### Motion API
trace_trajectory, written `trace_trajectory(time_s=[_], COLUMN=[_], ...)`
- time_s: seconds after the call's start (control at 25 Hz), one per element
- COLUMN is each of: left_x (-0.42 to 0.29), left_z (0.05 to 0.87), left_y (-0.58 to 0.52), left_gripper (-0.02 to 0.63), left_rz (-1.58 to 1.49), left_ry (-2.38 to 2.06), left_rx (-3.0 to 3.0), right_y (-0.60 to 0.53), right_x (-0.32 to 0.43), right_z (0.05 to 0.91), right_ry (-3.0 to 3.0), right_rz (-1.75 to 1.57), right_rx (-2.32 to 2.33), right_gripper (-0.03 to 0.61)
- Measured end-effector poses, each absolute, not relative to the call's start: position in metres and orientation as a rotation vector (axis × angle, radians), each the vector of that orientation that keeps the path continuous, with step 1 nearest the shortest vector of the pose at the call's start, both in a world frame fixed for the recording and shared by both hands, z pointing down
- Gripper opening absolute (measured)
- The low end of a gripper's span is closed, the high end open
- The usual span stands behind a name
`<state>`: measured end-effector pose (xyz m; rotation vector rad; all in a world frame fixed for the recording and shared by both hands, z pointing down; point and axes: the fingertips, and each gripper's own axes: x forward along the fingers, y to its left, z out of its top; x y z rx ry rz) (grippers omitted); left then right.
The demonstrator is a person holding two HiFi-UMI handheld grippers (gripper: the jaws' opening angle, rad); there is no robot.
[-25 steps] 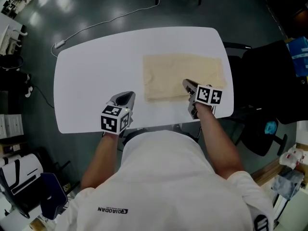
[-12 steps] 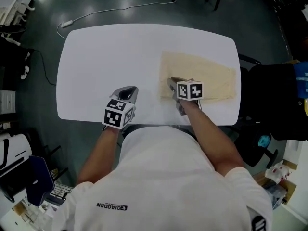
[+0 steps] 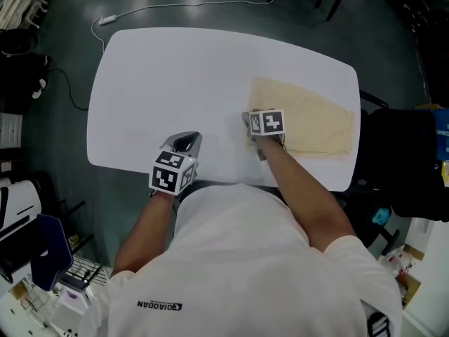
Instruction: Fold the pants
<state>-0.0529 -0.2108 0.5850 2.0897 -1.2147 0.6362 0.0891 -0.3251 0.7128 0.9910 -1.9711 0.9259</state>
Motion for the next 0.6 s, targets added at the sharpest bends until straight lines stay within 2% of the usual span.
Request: trace_trajectory(time_s=[0.12, 0.4, 0.6], left_x=[-0.058, -0.067, -0.081], left_z=[0.588, 0.593, 0.592], left_y=[-0.205, -0.203, -0.208], left_gripper=[0.028, 0.028, 0.028], left_rz=[0.63, 0.62, 0.603], left_ry=[-1.212, -1.202, -1.195], left_rx=[2.075, 2.069, 2.077], right_y=[-0.324, -0.328, -0.331], right_x=[0.09, 0.101, 0.1], right_z=[0.721, 0.726, 0.724], right_ry=[-1.937, -1.945, -1.993], right_rz=[0.881, 0.672, 0.848], right_rx=[0.997, 1.013, 1.093], right_gripper=[0.185, 0.084, 0.044])
